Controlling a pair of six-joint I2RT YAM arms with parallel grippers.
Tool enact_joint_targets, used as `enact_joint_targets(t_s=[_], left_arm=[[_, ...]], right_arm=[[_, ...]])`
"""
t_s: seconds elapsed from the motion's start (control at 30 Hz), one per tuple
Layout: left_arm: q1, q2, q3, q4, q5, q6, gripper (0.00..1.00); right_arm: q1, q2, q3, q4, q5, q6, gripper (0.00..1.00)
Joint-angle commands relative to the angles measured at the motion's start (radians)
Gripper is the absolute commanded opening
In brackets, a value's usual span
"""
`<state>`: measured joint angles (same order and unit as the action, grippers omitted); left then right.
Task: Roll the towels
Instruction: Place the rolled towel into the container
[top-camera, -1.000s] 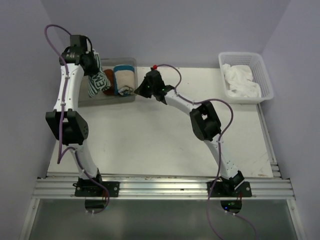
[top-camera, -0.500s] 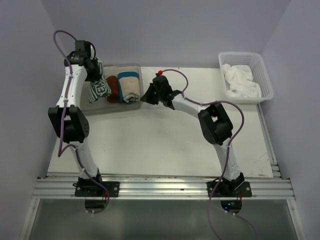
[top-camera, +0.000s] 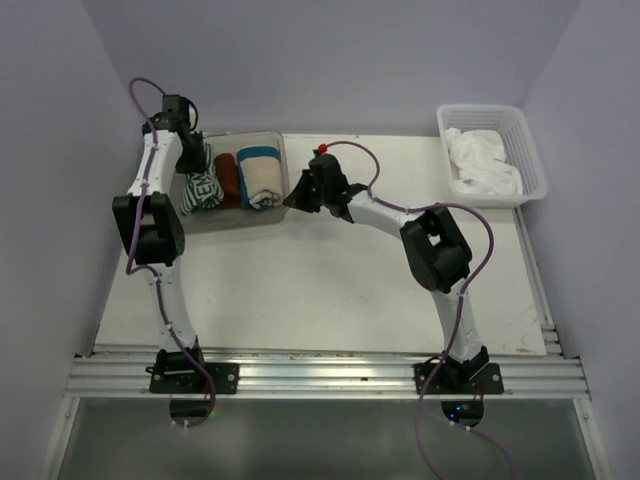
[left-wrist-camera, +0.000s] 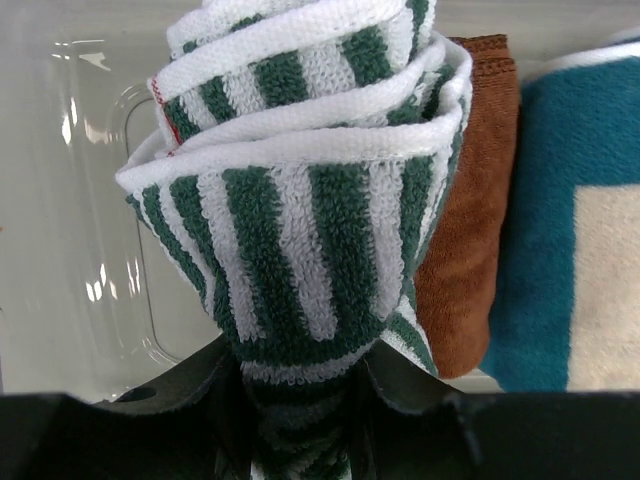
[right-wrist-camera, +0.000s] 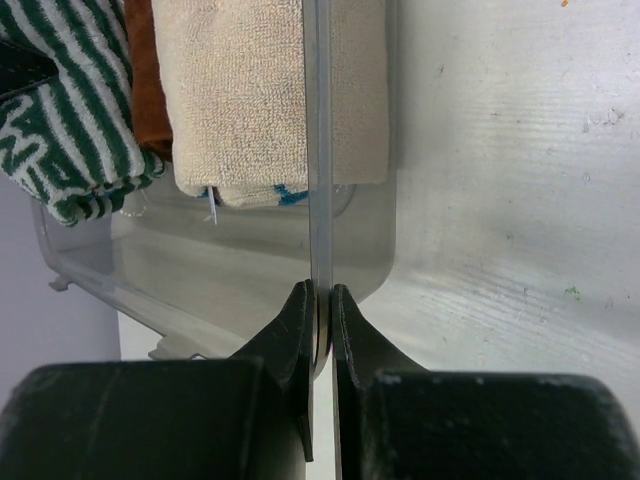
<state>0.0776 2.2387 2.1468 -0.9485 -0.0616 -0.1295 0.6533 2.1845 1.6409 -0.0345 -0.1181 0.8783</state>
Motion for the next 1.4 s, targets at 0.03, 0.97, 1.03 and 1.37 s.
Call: enact_joint_targets(t_s=[0.03, 0.97, 1.03, 1.37], left_arm=[[0.028, 0.015, 0.081, 0.027, 0.016, 0.027, 0.13], [0.082, -0.159, -0.056, 0.056, 0.031, 0.079, 0.11], [0.082, -0.137, -0.035, 0.042, 0.000, 0.079, 0.12], [0.082, -0.051, 0.048, 0.028, -0.012, 0.094, 0.11]], right_arm=[[-0.001, -0.032, -0.026, -0.070, -0.012, -0.075, 0.00], [-0.001, 0.023, 0.016, -0.079, -0.054, -0.081, 0.00], [-0.001, 0.024, 0.017, -0.081, -0.055, -0.082, 0.00], [0.000, 0.038, 0.026, -0.082, -0.061, -0.078, 0.00]])
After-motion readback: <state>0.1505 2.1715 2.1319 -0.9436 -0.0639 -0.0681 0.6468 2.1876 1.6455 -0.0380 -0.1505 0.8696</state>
